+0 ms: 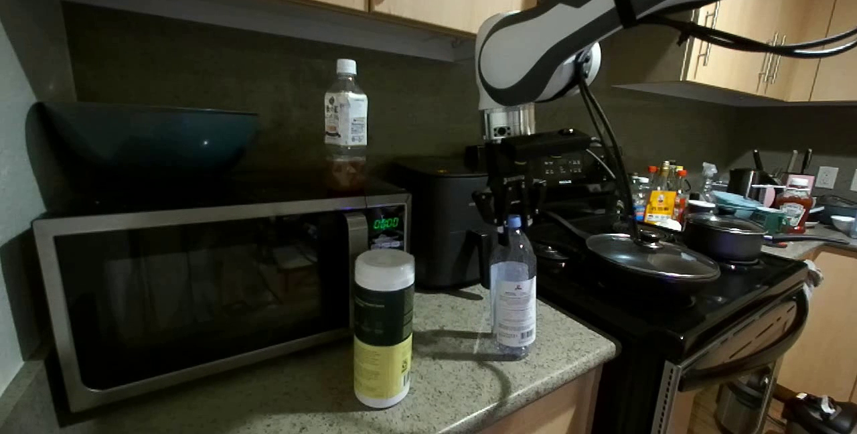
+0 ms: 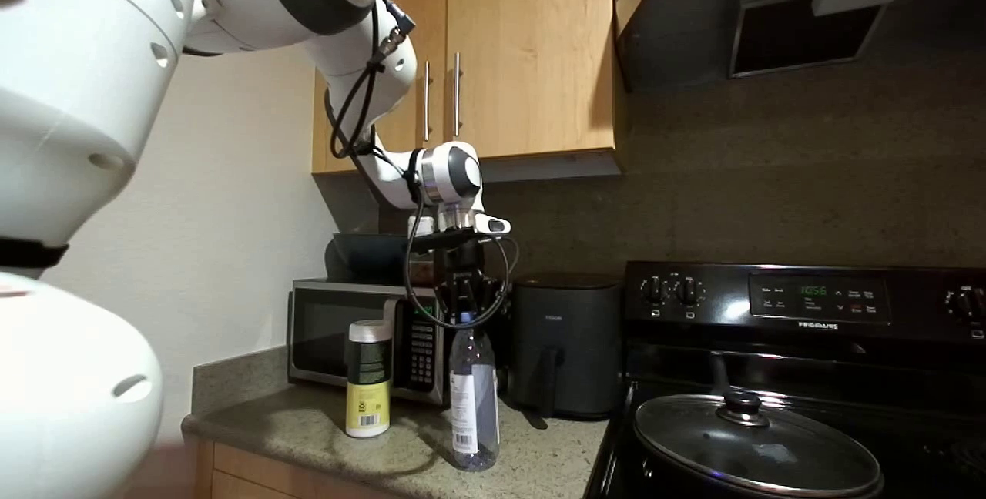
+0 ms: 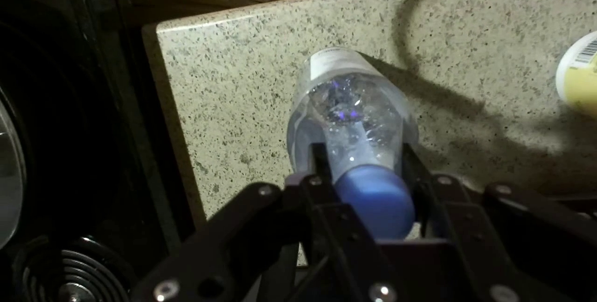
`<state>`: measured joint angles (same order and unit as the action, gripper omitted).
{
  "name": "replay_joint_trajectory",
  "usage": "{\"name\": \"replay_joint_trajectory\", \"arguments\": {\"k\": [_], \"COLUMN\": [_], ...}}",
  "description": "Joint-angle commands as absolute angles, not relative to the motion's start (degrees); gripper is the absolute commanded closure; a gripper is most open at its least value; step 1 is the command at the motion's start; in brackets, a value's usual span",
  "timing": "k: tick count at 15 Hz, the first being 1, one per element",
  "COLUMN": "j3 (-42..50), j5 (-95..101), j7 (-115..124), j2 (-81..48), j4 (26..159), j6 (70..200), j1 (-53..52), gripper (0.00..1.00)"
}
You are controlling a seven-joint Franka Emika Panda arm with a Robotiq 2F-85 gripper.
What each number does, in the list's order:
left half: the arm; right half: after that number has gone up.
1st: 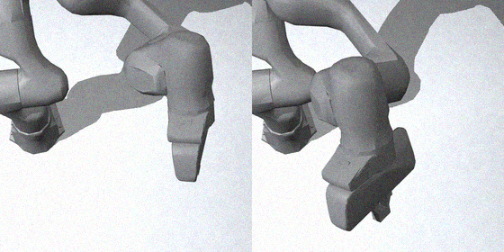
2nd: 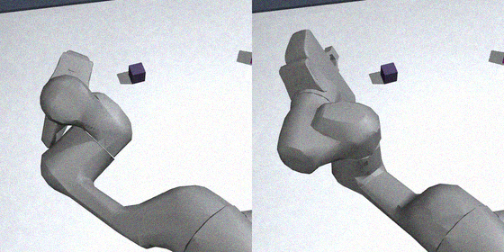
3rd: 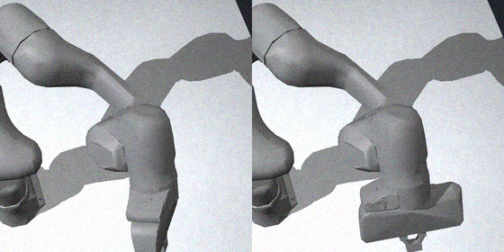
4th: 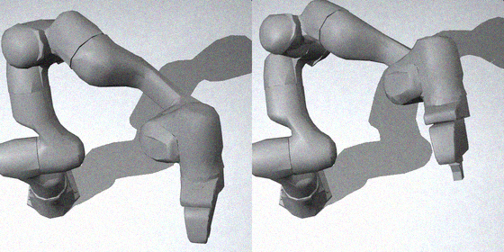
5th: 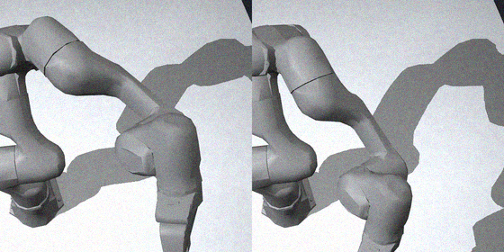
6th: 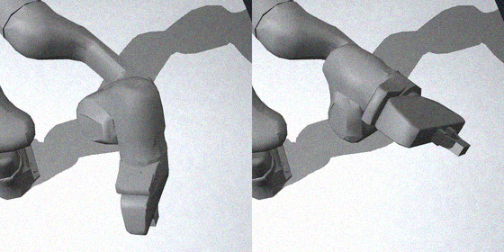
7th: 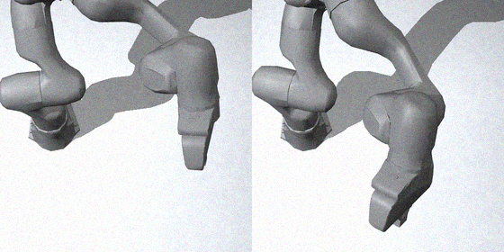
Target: Swap around the green bottle and the water bottle
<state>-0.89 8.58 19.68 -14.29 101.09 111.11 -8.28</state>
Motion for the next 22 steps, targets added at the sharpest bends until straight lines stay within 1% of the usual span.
{"name": "replay_joint_trajectory", "arguments": {"k": [1,2,3,8,12,16,22], "j3": [-1.32,-1.31,-1.12,1.84,3.57,3.77,3.00], "j5": [8.68,8.68,9.36,10.25,9.49,7.71,4.05], "j7": [19.78,19.80,20.44,24.09,25.47,24.82,21.89], "j2": [-14.21,-14.19,-14.60,-14.87,-15.06,-15.40,-16.98], "j4": [101.12,101.16,100.78,101.09,101.14,101.18,100.18], "j6": [111.08,111.12,111.48,114.81,115.00,115.13,118.69], "j1": [-7.90,-7.90,-7.99,-6.22,-4.54,-3.34,-2.64], "gripper": [0.62,0.62,0.85,0.86,0.86,0.86,0.86]}}
